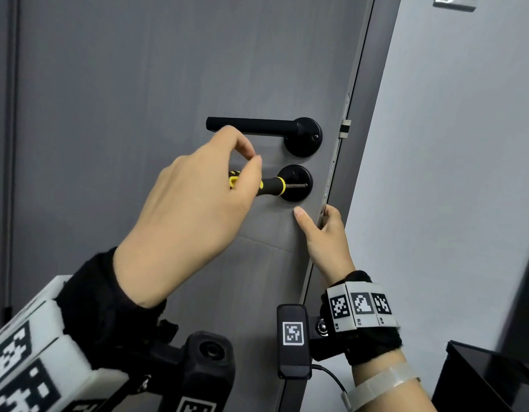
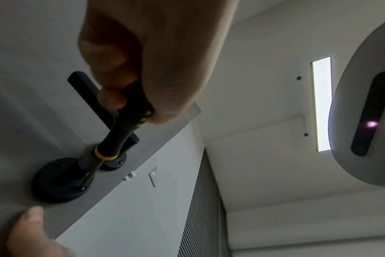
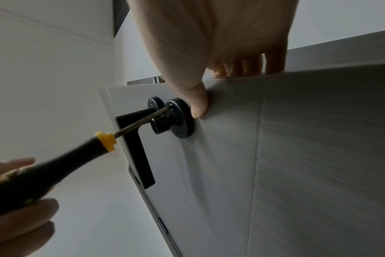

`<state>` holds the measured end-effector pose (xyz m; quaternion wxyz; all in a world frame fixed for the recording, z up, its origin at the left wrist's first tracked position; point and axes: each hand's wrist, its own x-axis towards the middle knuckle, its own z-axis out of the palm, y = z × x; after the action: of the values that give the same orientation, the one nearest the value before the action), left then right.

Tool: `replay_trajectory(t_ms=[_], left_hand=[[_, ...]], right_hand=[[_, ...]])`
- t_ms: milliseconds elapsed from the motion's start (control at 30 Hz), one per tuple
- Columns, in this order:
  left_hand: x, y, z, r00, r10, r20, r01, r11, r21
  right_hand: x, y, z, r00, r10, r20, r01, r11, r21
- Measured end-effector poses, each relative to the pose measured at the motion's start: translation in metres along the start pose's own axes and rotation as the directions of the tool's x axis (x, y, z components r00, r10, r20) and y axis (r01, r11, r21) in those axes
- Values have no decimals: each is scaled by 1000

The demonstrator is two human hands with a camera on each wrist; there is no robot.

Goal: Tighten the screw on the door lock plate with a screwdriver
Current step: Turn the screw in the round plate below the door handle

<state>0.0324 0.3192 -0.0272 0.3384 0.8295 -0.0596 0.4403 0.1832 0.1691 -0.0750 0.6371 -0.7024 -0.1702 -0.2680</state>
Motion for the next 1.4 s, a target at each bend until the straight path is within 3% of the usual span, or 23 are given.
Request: replay_trajectory(t_ms=[100,200,333,433,533,766,900,1000,1200,1400], left_hand=[[-1,-5,-1,996,30,79,-24,997,-69],[-2,-1,-1,998,-8,57,15,990,-140],[0,3,0,998,-38,46,43,993,-112],[-1,2,-1,1000,17,15,-16,998,-67],[-2,-1,-1,995,58,83,-45,987,-156],[1,0,2,1000,-5,-16,3,989,-150],[0,-8,-1,991,7,137,17,985,-170],[0,-10,-2,987,15,161,23,972,-234],[3,-3,-2,994,48,102,-38,995,-89],[1,9,-1,990,-34,138,24,997,70]], right_hand=[[2,3,0,1000,-12,-3,12,1000,-12],[3,5,0,1000,-15,-3,15,1000,-14],[4,7,-2,1000,-17,7,17,1000,-23],[3,6,-2,1000,-14,8,14,1000,-12],[2,5,-2,1000,-18,5,18,1000,-5],[1,5,-2,1000,-15,12,15,1000,0],[3,6,-2,1000,-8,17,7,1000,13],[4,7,-2,1000,-11,13,11,1000,27],[4,8,-2,999,-29,21,28,999,15],[3,6,-2,999,-28,21,28,1000,0]])
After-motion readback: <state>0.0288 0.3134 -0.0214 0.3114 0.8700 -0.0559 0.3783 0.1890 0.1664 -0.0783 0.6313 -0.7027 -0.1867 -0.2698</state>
